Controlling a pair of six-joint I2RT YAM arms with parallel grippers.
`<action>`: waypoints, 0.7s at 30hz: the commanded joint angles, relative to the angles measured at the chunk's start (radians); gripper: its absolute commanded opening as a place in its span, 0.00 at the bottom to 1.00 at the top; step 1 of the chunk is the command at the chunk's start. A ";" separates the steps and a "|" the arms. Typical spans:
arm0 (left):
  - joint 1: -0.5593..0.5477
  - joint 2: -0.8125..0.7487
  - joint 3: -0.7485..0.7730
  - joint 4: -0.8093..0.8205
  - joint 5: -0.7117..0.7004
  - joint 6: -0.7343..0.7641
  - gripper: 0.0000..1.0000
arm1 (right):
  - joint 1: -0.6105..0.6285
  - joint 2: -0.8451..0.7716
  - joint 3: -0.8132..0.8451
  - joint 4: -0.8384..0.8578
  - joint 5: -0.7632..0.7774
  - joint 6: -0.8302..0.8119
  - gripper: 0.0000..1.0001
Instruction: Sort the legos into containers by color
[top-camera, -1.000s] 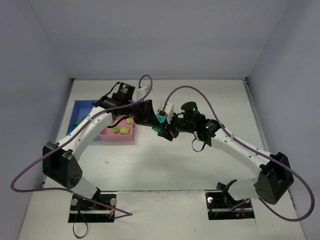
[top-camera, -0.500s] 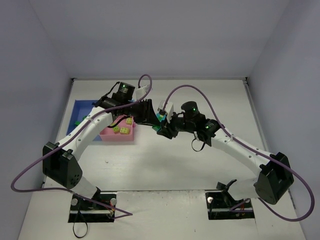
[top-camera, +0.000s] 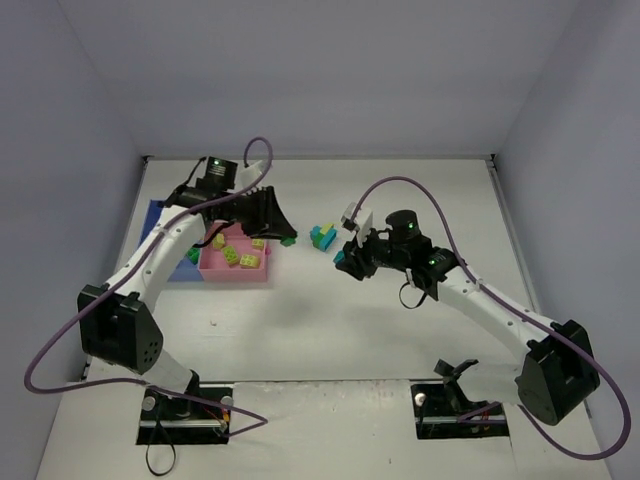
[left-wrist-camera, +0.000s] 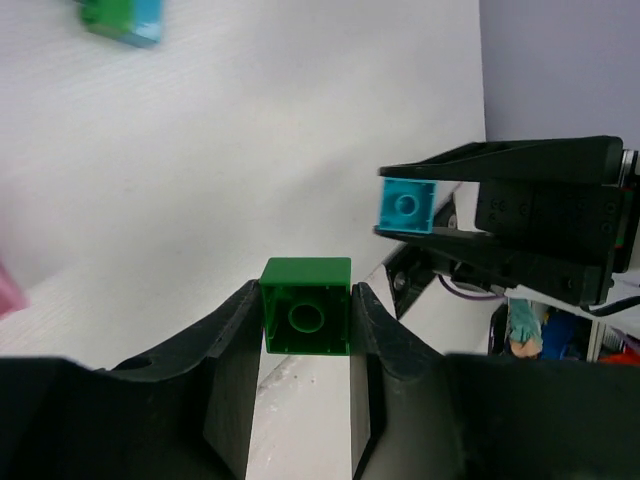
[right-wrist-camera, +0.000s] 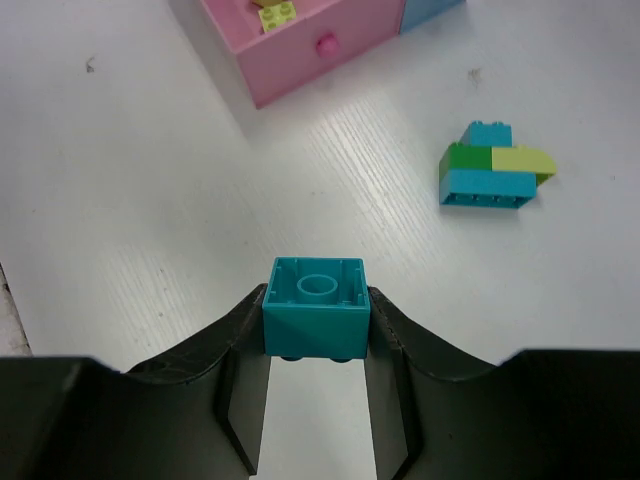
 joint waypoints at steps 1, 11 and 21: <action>0.091 -0.019 0.067 -0.090 0.018 0.097 0.00 | -0.019 -0.052 -0.024 0.056 0.007 0.034 0.00; 0.464 0.062 0.053 -0.183 -0.746 0.099 0.00 | -0.009 -0.012 0.004 0.059 -0.001 0.072 0.00; 0.545 0.194 0.093 -0.112 -0.847 0.061 0.62 | 0.040 0.058 0.065 0.061 0.007 0.066 0.00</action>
